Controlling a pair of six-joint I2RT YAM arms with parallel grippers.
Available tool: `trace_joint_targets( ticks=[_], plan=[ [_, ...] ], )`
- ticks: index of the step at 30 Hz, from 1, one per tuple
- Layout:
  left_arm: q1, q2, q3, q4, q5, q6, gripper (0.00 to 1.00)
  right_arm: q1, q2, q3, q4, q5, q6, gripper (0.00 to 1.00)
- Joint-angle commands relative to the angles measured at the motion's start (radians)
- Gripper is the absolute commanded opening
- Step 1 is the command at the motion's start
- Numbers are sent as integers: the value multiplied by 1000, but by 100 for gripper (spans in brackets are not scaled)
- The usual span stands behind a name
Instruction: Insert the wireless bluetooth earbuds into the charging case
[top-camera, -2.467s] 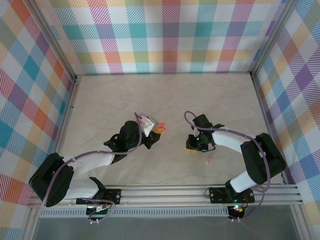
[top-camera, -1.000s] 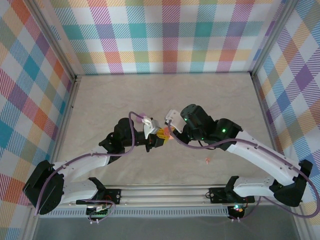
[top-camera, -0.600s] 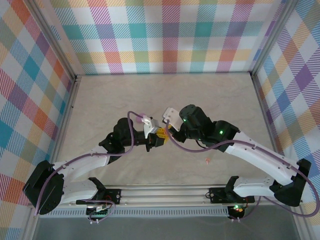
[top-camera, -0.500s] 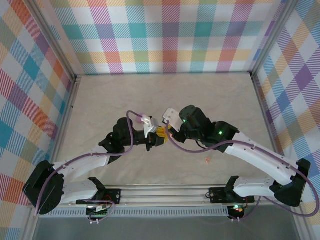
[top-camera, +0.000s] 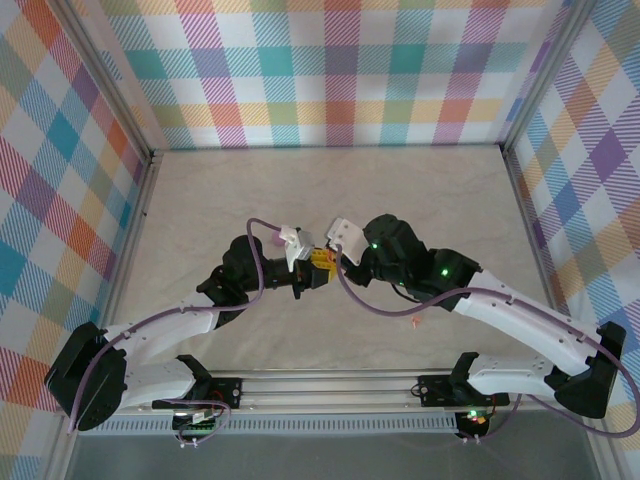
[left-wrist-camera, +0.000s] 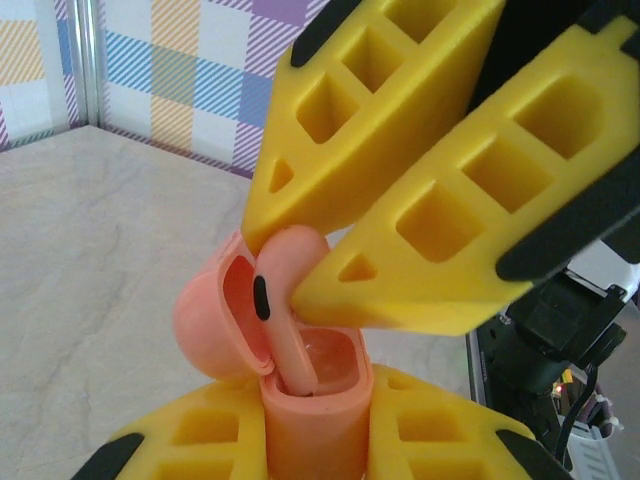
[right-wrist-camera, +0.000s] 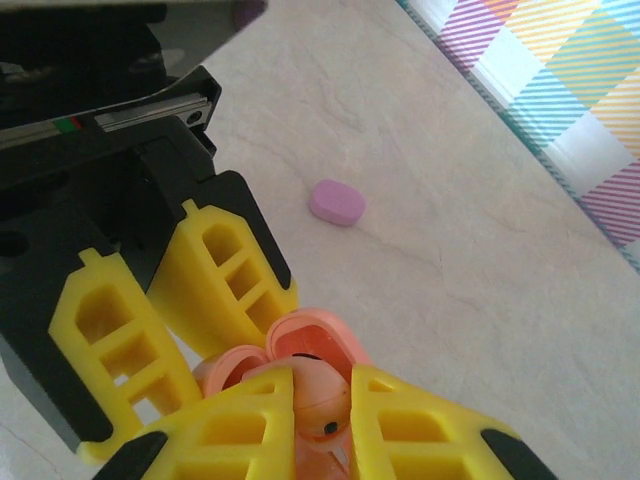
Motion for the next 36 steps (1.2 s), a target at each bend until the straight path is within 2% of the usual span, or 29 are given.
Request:
trace_joint_targets(
  ticks=[1, 9, 14, 23, 31, 36],
  plan=[
    [0, -27, 0, 65, 0, -19, 0, 8, -17, -21, 49, -27, -17, 16],
    [0, -28, 2, 64, -4, -25, 0, 8, -18, -42, 59, -63, -27, 17],
    [0, -33, 3, 62, -12, -22, 0, 9, -21, -38, 11, -112, -27, 26],
    [-1, -36, 9, 53, -14, -19, 0, 9, -38, -26, 20, -132, -3, 33],
    [-1, -41, 1, 62, -15, -23, 0, -3, -19, 43, -21, -207, 76, 40],
    [-2, -46, -16, 89, -36, -33, 0, -51, -18, 111, -64, -271, 158, 44]
  ],
)
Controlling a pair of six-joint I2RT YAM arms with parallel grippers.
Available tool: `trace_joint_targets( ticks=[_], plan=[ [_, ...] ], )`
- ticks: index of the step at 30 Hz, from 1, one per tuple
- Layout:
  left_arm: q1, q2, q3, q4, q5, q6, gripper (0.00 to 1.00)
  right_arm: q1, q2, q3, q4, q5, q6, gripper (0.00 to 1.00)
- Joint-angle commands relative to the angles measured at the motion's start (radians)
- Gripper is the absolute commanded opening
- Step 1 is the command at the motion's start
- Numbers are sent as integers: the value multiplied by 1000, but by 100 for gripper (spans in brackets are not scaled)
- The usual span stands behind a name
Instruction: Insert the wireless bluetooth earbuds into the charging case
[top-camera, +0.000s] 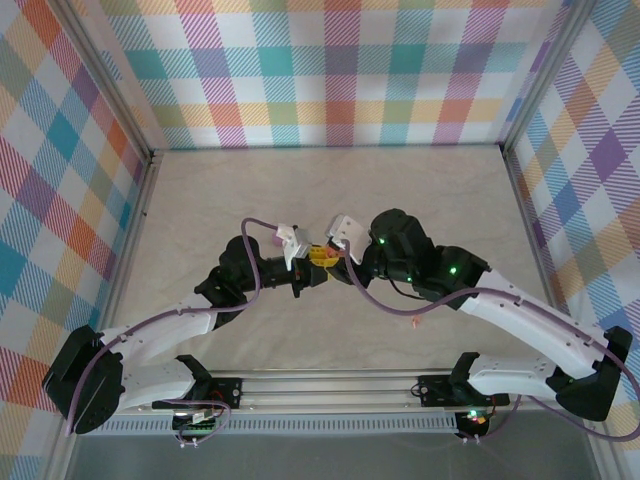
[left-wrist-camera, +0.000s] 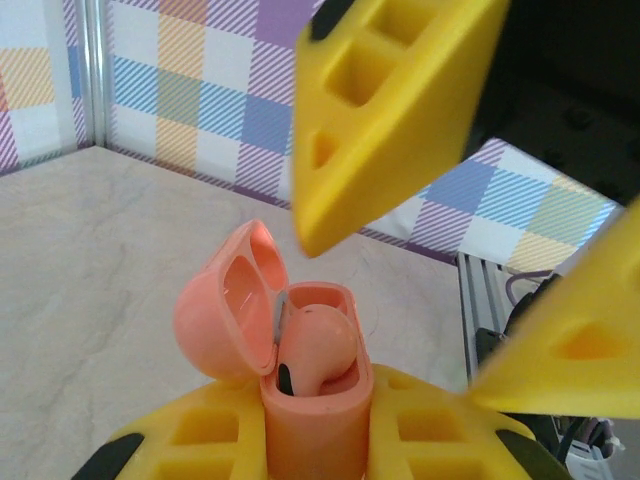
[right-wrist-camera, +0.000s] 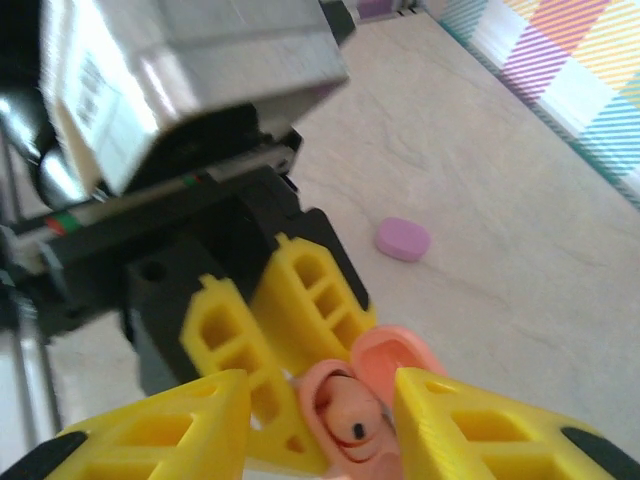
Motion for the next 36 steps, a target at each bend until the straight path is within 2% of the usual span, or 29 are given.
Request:
trace_joint_targets(
  ticks=[1, 6, 12, 18, 25, 28, 31, 36],
  plan=[
    [-1, -26, -19, 73, -26, -13, 0, -35, -3, 65, -42, -109, 92, 44],
    [-1, -39, -43, 113, -64, -30, 0, -73, 3, 117, -77, -177, 167, 47],
    [-1, -56, -56, 116, -91, -38, 0, -123, 9, 144, -101, -217, 239, 44],
    [-1, -48, -49, 114, -107, -47, 0, -154, -4, 118, -143, -178, 317, 41],
    [-1, -33, -13, 26, -131, -18, 0, -301, -41, 36, -91, -242, 476, 38],
    [0, -38, -25, 18, -139, -18, 0, -348, -28, 53, -153, -208, 532, 41],
    [0, -41, -27, -18, -136, -6, 0, -403, -33, 40, -251, -115, 606, 41],
    [0, -36, -30, -43, -127, 7, 0, -531, -97, -80, -391, -50, 759, 46]
  ],
)
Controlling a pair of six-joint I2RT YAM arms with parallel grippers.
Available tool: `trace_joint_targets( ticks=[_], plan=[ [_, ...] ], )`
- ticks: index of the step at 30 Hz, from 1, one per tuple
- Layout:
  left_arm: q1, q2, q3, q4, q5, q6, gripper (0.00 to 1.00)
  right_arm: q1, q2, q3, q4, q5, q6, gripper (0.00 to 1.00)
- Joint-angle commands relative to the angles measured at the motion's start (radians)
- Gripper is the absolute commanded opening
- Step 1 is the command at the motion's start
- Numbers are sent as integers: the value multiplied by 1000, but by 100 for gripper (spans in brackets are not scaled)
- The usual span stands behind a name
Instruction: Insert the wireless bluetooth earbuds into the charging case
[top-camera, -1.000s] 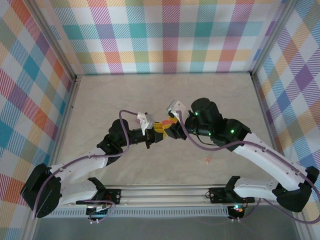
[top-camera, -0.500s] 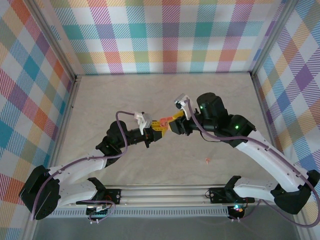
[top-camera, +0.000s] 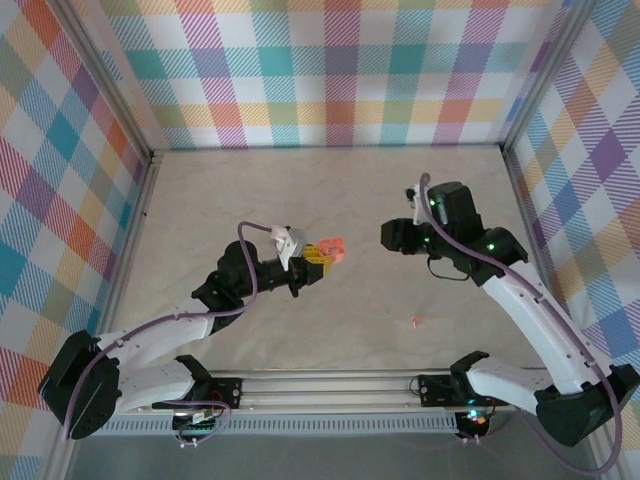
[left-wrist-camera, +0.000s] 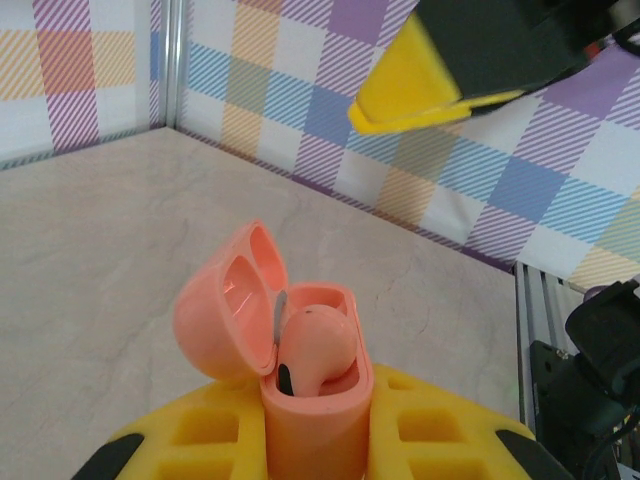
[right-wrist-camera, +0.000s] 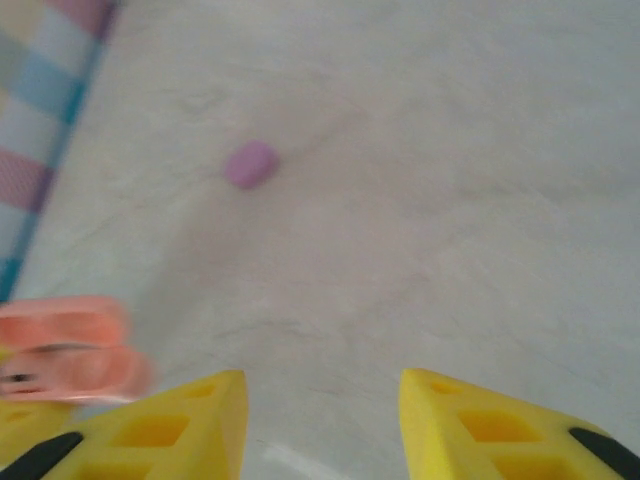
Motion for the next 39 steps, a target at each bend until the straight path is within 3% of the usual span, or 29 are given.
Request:
trace_joint_targets(
  ticks=[1, 13, 19, 29, 39],
  plan=[
    [-1, -1, 13, -11, 10, 25, 0, -61, -60, -87, -156, 62, 143, 47],
    [-2, -1, 5, -15, 42, 37, 0, -186, -228, -443, -282, 29, 300, 56],
    [-3, -6, 7, -34, 60, 39, 0, -191, -228, -473, -245, 35, 340, 56],
    [-7, -21, -2, -48, 46, 40, 0, -188, -153, -636, 8, -54, 332, 36],
    [-11, -8, 4, -50, 43, 35, 0, -96, -21, -626, 54, 30, 295, 35]
  ],
)
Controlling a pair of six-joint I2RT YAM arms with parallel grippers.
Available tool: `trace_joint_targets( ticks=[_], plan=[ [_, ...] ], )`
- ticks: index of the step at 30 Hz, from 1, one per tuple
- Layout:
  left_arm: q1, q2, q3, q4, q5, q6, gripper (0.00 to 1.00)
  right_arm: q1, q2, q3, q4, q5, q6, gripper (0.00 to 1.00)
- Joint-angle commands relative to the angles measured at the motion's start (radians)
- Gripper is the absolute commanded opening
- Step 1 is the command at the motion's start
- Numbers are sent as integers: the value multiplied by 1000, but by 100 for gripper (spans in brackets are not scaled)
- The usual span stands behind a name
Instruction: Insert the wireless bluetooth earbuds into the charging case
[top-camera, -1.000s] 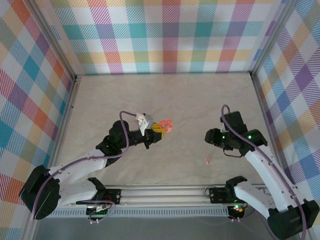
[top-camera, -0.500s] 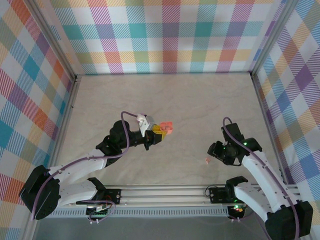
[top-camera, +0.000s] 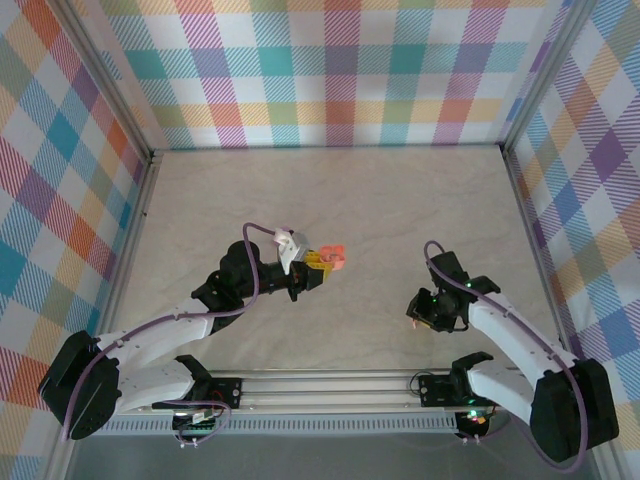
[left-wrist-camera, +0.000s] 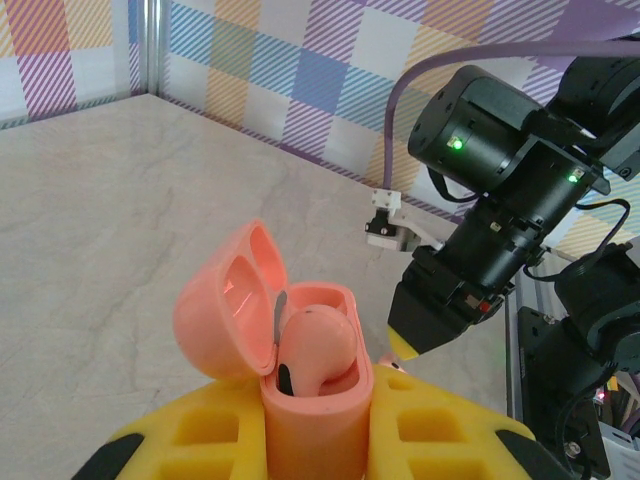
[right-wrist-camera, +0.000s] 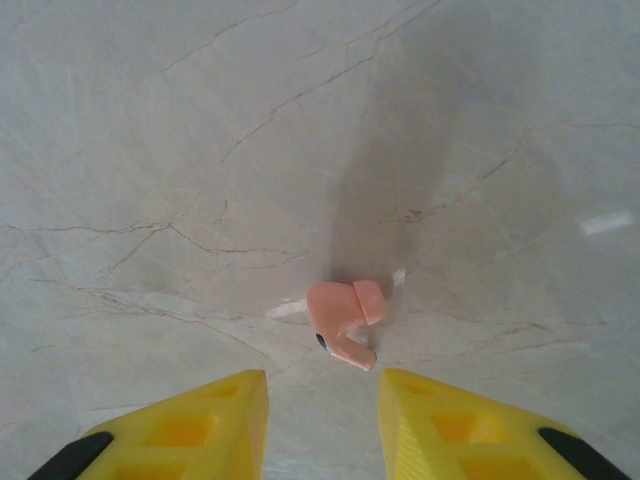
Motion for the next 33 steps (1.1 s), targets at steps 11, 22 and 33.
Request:
trace_joint_targets(
  ticks=[11, 22, 33],
  plan=[
    [-12, -13, 12, -12, 4, 12, 0, 104, 168, 81, 20, 131, -62, 35],
    [-11, -42, 5, -39, -7, 15, 0, 151, 299, 133, 11, 162, -82, 34],
    [-12, -58, 19, -91, -25, 17, 0, 168, 337, 157, 17, 188, -108, 29]
  ],
)
